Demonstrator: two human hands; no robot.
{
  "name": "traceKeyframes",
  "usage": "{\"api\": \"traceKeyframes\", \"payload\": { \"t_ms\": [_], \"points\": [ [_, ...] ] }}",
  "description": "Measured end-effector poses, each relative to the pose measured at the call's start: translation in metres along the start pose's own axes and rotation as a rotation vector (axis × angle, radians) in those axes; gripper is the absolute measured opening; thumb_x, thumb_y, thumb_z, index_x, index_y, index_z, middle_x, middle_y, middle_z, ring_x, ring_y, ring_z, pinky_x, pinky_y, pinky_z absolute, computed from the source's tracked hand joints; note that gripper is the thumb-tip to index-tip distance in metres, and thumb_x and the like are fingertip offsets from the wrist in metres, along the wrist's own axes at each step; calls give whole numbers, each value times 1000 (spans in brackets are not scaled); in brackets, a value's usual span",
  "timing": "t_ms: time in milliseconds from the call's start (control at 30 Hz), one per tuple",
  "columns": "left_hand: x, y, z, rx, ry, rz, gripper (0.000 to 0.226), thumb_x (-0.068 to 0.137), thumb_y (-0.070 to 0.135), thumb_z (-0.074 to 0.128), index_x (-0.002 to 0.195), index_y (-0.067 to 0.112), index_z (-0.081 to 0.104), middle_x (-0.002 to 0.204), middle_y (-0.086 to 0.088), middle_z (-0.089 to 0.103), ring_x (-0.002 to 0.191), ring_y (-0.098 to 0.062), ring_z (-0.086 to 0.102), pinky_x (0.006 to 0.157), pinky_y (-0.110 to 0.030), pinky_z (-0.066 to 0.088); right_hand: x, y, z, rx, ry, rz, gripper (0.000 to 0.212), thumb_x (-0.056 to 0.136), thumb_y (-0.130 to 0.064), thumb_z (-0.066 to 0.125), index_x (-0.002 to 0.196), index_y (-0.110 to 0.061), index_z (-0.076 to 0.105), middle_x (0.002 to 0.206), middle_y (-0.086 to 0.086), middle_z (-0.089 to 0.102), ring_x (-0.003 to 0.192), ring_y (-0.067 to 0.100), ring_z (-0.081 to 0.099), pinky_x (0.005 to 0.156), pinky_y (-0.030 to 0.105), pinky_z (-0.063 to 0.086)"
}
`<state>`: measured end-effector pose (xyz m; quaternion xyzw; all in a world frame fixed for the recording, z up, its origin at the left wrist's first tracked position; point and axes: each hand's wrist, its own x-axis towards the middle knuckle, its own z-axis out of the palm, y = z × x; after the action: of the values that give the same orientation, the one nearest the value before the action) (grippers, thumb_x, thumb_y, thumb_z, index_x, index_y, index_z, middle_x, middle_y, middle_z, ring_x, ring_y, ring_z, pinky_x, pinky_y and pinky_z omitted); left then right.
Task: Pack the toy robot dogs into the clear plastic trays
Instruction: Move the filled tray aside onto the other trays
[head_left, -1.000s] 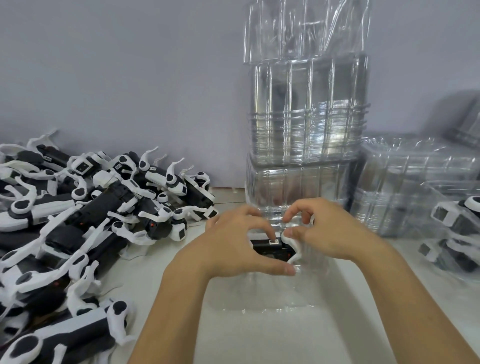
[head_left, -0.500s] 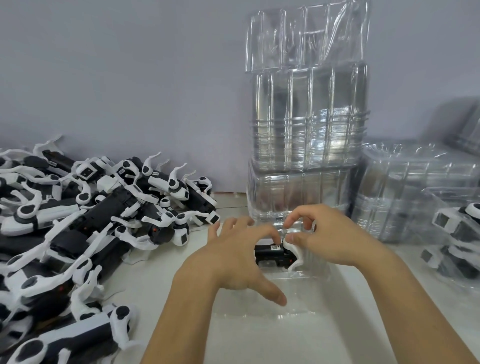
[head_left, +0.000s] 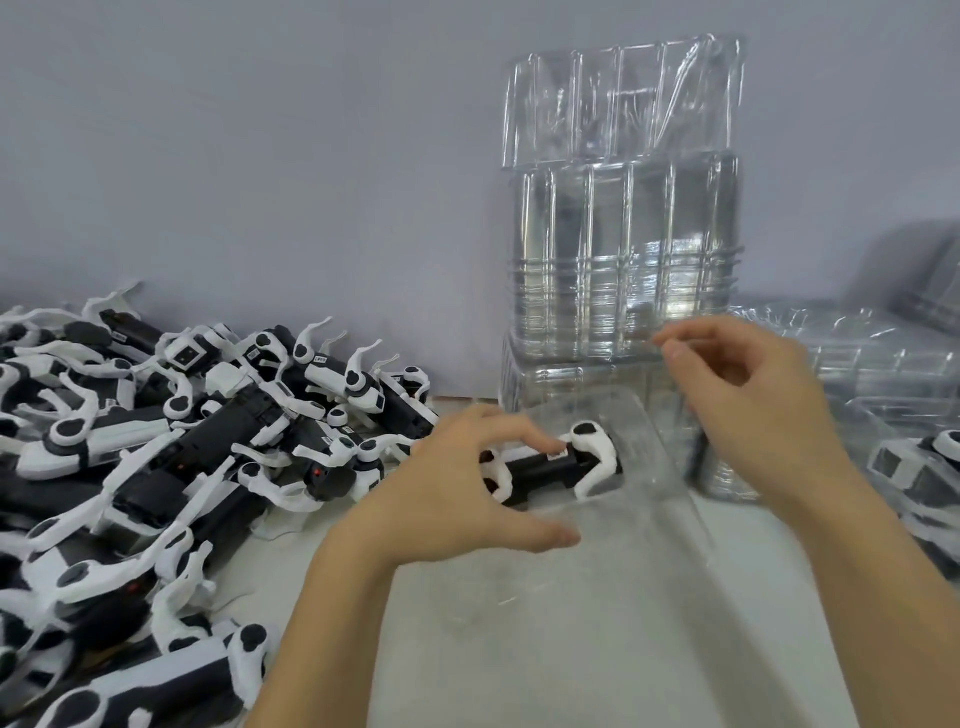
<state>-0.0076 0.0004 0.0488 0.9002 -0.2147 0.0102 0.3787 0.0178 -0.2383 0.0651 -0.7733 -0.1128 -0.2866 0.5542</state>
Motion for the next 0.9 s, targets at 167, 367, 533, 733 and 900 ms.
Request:
{"api": "traceKeyframes", "payload": {
  "t_ms": [167, 367, 533, 733, 900],
  "points": [
    [2, -8, -13, -421, 261, 168, 44, 61, 45, 81, 104, 40, 74, 114, 7, 72, 116, -17, 63, 102, -39, 44, -1, -6, 9, 185, 161, 12, 22, 98, -17, 60, 97, -39, 66, 77, -14, 69, 75, 8, 64, 75, 30, 53],
    [0, -7, -12, -1074, 470, 1, 41, 73, 66, 69, 101, 38, 78, 95, 7, 78, 74, -13, 73, 62, -38, 59, -8, -22, 32, 208, 8, -81, 20, 91, -10, 69, 90, -30, 70, 81, -5, 70, 77, 18, 68, 70, 24, 55],
    [2, -13, -6, -1432, 594, -152, 68, 68, 68, 75, 117, 22, 75, 125, -16, 70, 114, -41, 67, 93, -59, 54, -22, -33, 66, 143, -201, -147, 24, 85, -10, 77, 96, -31, 74, 85, -10, 69, 80, 11, 67, 70, 16, 52],
    [2, -19, -5, -1537, 495, -93, 77, 54, 69, 83, 117, 25, 75, 125, -15, 70, 116, -41, 65, 104, -64, 42, -30, -35, 88, 27, -168, -243, 20, 85, -18, 79, 102, -26, 76, 91, -17, 64, 82, 2, 64, 66, 9, 48],
    [1, -19, -2, -1563, 470, -89, 67, 61, 68, 77, 111, 24, 78, 118, -15, 73, 102, -38, 72, 81, -52, 58, -30, -35, 90, -8, -181, -225, 22, 79, -10, 83, 96, -22, 77, 89, -14, 64, 80, 2, 65, 68, 11, 51]
  ]
}}
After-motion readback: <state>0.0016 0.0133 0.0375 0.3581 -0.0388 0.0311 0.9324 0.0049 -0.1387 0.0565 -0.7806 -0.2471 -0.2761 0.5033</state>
